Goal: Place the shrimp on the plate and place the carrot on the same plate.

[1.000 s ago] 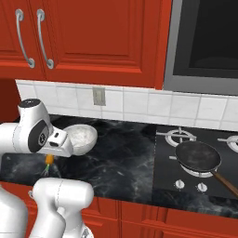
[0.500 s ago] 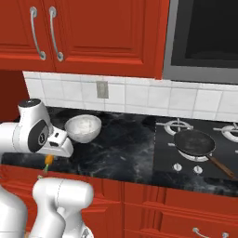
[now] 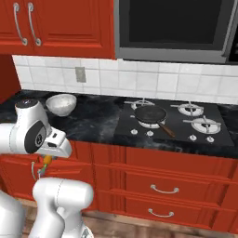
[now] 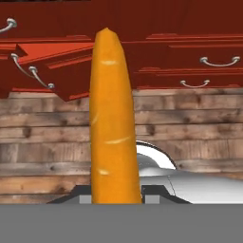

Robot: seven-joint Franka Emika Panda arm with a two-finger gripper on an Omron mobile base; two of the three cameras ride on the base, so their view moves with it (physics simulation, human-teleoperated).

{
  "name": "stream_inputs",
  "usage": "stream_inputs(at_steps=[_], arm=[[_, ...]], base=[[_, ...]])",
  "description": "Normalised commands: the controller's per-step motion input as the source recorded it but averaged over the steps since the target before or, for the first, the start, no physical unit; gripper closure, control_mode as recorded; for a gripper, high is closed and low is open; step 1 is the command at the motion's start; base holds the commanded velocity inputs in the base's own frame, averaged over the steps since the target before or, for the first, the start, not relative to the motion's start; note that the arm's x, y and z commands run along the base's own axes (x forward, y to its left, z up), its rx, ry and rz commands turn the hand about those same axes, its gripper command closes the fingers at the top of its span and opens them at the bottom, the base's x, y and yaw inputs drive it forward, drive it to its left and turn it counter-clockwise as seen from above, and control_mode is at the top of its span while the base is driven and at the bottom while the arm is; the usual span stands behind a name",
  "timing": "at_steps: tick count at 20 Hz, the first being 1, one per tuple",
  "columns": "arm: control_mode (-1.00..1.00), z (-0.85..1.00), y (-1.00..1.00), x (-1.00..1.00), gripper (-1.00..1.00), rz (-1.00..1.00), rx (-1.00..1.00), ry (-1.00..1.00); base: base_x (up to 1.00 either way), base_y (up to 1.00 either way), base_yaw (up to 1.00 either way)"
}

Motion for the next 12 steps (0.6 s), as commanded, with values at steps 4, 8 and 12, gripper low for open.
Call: stream_inputs(at_steps=[4, 8, 12], arm=[[1.00, 0.00, 0.00, 0.00, 1.00, 0.00, 0.00, 0.00], [1.00, 0.00, 0.00, 0.00, 1.00, 0.00, 0.00, 0.00], [1.00, 0.00, 0.00, 0.00, 1.00, 0.00, 0.00, 0.00]], base=[[-0.26, -1.00, -0.06], [-0.13, -1.00, -0.04], [-0.11, -1.00, -0.02]])
